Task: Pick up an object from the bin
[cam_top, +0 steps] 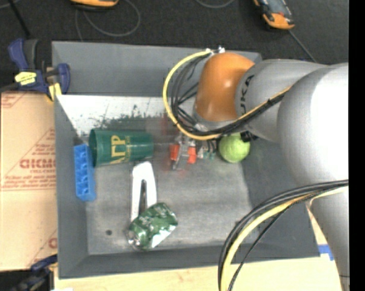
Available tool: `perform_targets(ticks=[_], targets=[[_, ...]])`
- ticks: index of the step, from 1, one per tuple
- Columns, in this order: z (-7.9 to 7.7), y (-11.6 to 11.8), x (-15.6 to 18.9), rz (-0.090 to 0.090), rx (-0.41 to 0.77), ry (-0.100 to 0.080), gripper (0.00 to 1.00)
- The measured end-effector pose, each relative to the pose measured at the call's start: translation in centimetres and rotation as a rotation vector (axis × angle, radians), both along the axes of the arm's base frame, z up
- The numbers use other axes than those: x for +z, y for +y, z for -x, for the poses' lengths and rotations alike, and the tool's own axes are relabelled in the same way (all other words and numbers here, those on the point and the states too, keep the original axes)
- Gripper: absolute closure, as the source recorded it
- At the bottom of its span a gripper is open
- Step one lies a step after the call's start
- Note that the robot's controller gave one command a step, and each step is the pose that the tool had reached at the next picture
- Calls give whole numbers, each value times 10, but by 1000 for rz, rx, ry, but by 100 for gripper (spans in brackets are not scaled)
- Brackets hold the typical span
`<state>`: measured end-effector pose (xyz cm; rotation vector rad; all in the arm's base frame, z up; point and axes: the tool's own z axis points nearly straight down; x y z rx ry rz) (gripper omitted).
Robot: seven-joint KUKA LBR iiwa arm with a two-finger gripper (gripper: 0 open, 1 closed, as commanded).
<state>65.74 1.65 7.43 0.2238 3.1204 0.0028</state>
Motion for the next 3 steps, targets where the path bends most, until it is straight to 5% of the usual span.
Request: perform_targets(ticks=[1, 2, 3], targets=[[-2, -1, 35, 1, 1, 4, 100], [-1, -1, 6, 2, 3, 11, 100], [-6, -2, 96, 1, 4, 0, 100]])
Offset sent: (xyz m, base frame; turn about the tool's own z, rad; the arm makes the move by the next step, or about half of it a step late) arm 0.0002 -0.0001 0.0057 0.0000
